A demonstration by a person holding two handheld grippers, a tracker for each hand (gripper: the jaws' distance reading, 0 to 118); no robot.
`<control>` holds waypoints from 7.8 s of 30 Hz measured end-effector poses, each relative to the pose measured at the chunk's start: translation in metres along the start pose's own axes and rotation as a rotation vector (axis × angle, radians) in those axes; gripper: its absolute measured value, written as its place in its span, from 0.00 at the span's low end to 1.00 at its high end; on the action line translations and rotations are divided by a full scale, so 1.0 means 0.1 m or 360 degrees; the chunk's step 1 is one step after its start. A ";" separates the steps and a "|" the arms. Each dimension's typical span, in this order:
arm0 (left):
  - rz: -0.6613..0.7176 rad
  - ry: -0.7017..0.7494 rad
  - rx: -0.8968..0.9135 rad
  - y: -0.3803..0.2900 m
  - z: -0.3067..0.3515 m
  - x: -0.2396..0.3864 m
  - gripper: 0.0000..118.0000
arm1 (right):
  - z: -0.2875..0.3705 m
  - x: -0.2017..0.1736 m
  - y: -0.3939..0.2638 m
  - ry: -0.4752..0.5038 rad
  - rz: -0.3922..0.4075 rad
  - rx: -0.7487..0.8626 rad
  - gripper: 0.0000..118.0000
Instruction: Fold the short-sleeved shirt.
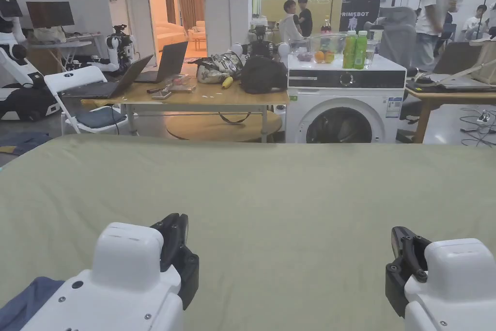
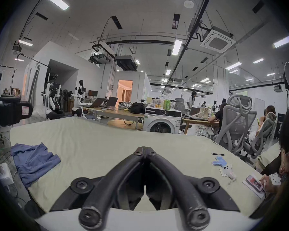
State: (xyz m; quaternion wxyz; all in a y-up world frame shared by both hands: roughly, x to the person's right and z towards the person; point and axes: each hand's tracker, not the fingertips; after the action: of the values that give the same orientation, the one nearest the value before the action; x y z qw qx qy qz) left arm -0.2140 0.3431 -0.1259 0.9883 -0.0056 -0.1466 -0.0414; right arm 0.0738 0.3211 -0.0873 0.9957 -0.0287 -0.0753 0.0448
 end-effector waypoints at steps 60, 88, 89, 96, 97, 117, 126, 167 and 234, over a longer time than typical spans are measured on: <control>0.0267 0.0233 -0.1426 -1.84 -1.01 -2.29 0.00 | -0.60 -0.62 -0.67 0.0502 -0.0172 -0.0530 0.00; 0.0239 -0.0242 -0.0564 0.33 -2.18 -1.07 0.00 | -0.12 0.45 -0.40 0.0175 -0.0404 -0.0383 0.00; 0.0278 -0.0353 -0.0625 0.14 -2.24 -0.76 0.00 | -0.08 0.48 -0.39 0.0170 -0.0405 -0.0377 0.00; 0.0416 -0.1102 -0.0945 -0.94 -2.04 1.33 0.00 | 0.22 0.77 -0.35 0.0000 -0.0355 -0.0344 0.00; 0.0404 -0.1205 -0.0972 -1.01 -1.96 1.59 0.00 | 0.26 0.82 -0.35 -0.0038 -0.0343 -0.0340 0.00; 0.0218 -0.0452 -0.0344 -0.21 -0.69 -0.30 0.00 | 0.06 0.51 -0.70 0.0173 -0.0351 -0.0482 0.00; 0.0195 -0.0180 -0.0423 -0.35 -0.20 -0.99 0.00 | -0.16 0.23 -0.65 0.0297 -0.0287 -0.0498 0.00; 0.0172 -0.0023 -0.1597 -1.73 -1.81 -1.38 0.00 | 0.16 1.22 -1.73 -0.0340 -0.1067 -0.0962 0.22; 0.0679 -0.0249 -0.0685 -0.81 -0.53 -1.62 0.00 | -0.80 1.32 -0.86 -0.0124 -0.0587 -0.0738 0.01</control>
State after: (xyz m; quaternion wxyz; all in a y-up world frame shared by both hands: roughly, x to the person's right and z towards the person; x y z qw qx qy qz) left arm -0.3596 0.2744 -0.2238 0.9365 -0.2484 -0.2057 0.1374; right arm 0.2230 0.2442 -0.1415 0.9503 -0.2396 -0.1256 -0.1541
